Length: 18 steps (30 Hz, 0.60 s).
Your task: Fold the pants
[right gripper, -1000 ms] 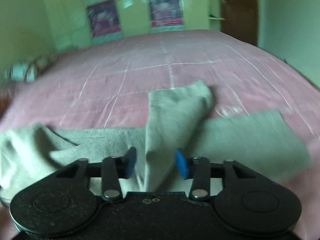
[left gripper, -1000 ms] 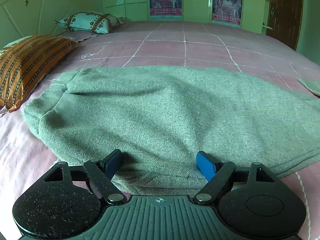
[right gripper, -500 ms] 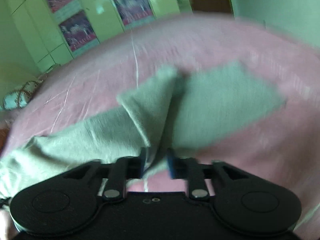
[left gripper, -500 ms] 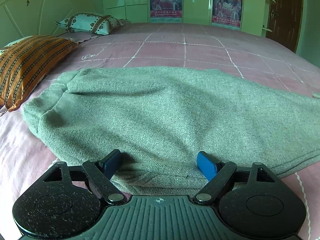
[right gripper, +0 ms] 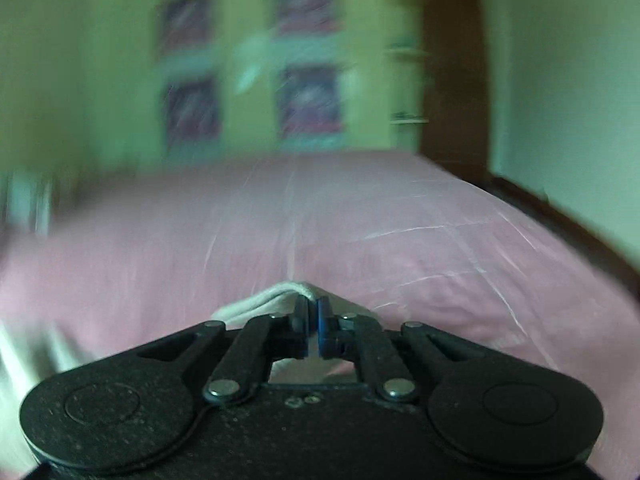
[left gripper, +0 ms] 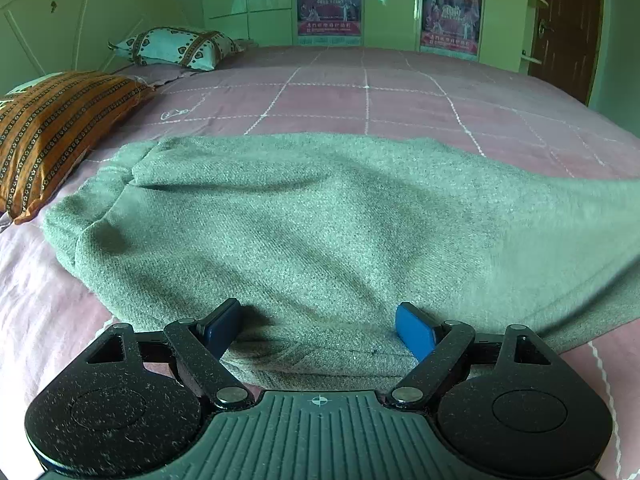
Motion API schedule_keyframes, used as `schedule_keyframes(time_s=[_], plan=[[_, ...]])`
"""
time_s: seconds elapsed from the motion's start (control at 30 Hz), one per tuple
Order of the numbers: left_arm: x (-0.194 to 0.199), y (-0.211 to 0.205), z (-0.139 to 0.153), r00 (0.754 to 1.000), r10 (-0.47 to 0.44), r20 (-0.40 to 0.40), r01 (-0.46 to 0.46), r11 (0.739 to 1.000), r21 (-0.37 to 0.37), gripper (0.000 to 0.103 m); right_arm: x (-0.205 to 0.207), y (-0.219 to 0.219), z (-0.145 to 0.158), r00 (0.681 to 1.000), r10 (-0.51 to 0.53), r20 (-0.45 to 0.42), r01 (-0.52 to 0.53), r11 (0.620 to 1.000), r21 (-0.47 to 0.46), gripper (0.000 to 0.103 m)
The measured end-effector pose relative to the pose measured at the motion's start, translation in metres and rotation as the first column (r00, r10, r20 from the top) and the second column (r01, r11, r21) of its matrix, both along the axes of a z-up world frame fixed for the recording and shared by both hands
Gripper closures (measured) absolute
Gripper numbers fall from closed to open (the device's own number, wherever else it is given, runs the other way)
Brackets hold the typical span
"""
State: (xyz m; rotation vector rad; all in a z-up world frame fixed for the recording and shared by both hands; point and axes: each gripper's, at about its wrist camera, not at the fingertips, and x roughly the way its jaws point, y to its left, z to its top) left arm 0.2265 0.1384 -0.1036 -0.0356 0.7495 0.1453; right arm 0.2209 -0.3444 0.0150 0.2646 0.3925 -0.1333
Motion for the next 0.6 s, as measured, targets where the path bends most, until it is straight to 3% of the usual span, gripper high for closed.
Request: schedule_keyframes(time_s=[0.03,0.13,0.17,0.23,0.3,0.4,0.6], plan=[[0.000,0.000,-0.001,1.000,-0.001,0.000,0.001,1.000,0.003,0.019,-0.015,-0.019,-0.015,0.999,-0.031,-0.005,0.032,0.995,0.099,0.103],[0.001,-0.002,-0.002,1.000,-0.003,-0.002,0.003,1.000,0.014,0.018,-0.025,-0.051,-0.087,0.968,-0.052,-0.247,0.119,0.957,0.264,0.103],[0.001,-0.001,-0.001,1.000,-0.005,-0.006,0.005,1.000,0.015,0.018,-0.030,-0.060,-0.104,0.961,-0.039,-0.273,0.130,0.937,0.323,0.103],[0.002,-0.001,0.000,1.000,-0.008,-0.012,0.009,1.000,0.012,0.018,-0.039,-0.067,-0.104,0.971,-0.051,-0.234,0.132,0.930,0.344,0.096],[0.002,-0.001,-0.001,1.000,-0.007,-0.013,0.008,1.000,0.011,0.018,-0.042,-0.067,-0.092,0.977,-0.083,-0.196,0.143,0.937,0.318,0.077],[0.003,-0.003,-0.002,1.000,0.000,-0.010,0.000,1.000,0.018,0.017,-0.042,-0.080,-0.084,0.979,-0.105,-0.175,0.160,0.928,0.338,0.070],[0.003,-0.003,-0.001,1.000,-0.005,-0.016,0.006,1.000,0.017,0.017,-0.040,-0.109,-0.105,0.955,-0.182,-0.235,0.279,0.823,0.495,0.070]])
